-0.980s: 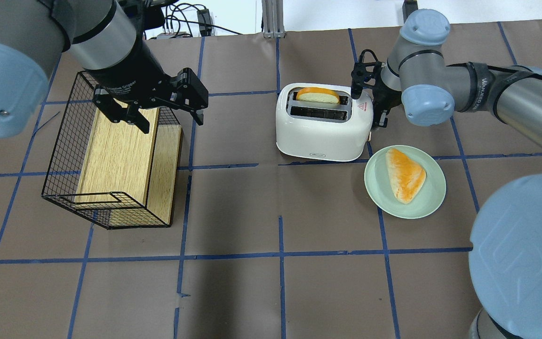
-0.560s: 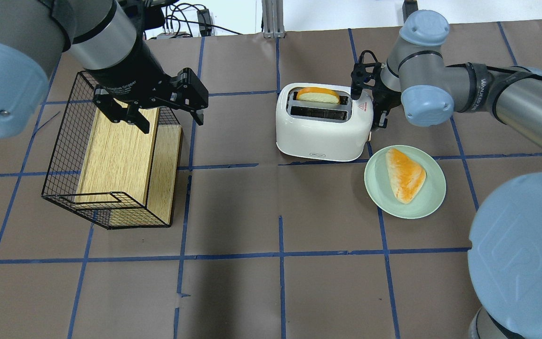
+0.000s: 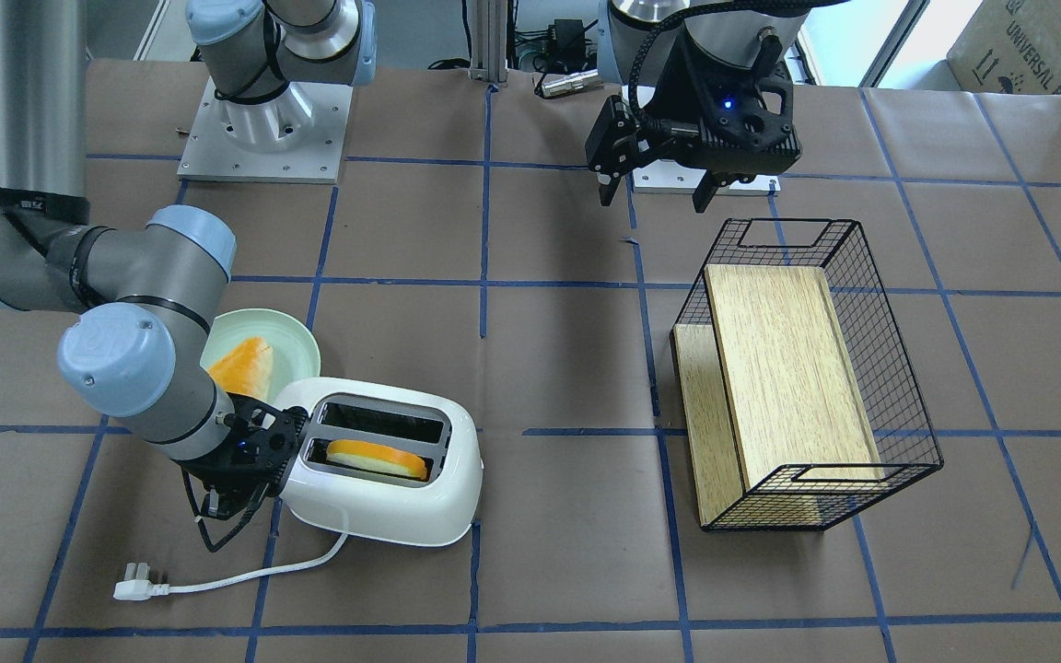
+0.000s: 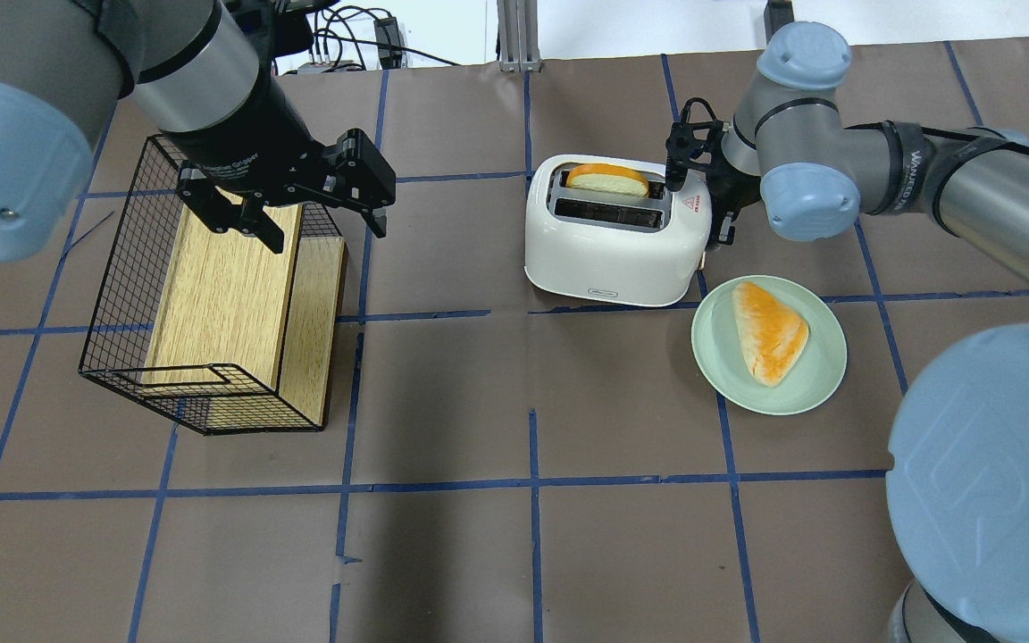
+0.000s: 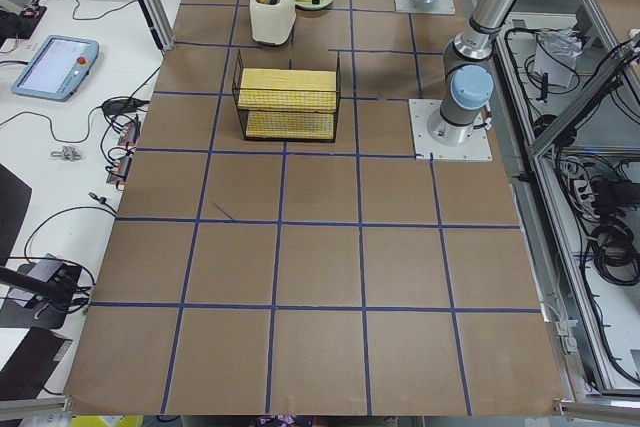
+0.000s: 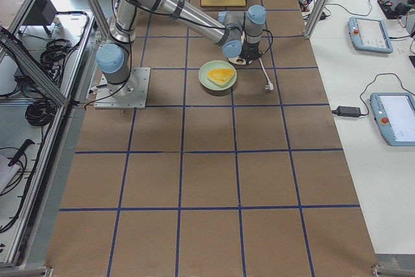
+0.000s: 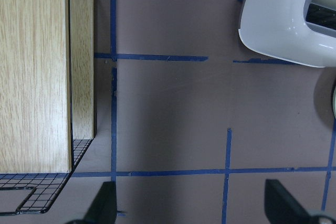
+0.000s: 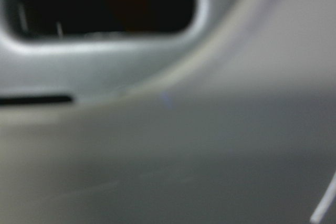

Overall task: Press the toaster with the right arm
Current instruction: 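Lift the right gripper up off the toaster lever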

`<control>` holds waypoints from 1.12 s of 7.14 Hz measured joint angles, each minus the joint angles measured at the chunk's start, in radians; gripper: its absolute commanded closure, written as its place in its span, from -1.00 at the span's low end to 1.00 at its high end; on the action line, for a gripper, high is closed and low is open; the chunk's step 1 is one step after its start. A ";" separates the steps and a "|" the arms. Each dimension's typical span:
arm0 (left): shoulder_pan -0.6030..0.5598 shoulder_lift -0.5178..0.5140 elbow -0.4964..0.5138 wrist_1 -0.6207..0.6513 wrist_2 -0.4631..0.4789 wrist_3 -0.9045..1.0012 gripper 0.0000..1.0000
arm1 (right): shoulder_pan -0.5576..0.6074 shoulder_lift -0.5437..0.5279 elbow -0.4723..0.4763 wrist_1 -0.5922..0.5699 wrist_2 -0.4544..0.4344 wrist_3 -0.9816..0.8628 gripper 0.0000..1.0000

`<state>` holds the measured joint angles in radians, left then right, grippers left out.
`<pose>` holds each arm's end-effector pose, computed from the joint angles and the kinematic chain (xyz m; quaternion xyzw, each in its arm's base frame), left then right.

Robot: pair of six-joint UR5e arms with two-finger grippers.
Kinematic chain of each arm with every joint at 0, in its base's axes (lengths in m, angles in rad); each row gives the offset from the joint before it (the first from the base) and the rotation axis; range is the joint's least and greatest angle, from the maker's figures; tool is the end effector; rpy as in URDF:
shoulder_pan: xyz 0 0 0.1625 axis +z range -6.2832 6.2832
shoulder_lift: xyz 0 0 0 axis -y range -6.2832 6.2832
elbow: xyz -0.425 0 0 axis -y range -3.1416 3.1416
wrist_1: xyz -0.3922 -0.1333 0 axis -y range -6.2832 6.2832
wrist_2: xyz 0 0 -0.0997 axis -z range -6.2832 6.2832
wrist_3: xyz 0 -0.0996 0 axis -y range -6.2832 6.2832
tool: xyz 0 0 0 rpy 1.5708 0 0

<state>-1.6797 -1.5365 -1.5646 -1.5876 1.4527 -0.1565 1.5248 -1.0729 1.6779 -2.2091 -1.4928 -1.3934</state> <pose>-0.1963 -0.4607 0.5066 0.0231 -0.9979 0.0039 0.0601 0.1120 -0.6343 0.2169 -0.6238 0.7804 -0.0382 0.0183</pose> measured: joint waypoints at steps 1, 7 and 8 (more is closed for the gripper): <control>0.000 0.000 0.000 0.000 0.000 0.000 -1.00 | 0.000 -0.003 -0.003 0.000 -0.002 0.007 -0.99; 0.000 0.000 0.000 0.000 0.000 0.000 -1.00 | -0.001 -0.244 -0.020 0.156 -0.014 0.258 -0.97; 0.000 0.000 0.000 0.000 0.000 0.000 -1.00 | 0.000 -0.319 -0.018 0.231 -0.017 0.375 -0.98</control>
<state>-1.6797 -1.5368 -1.5646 -1.5876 1.4527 -0.1565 1.5244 -1.3924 1.6594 -1.9783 -1.5101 -1.0186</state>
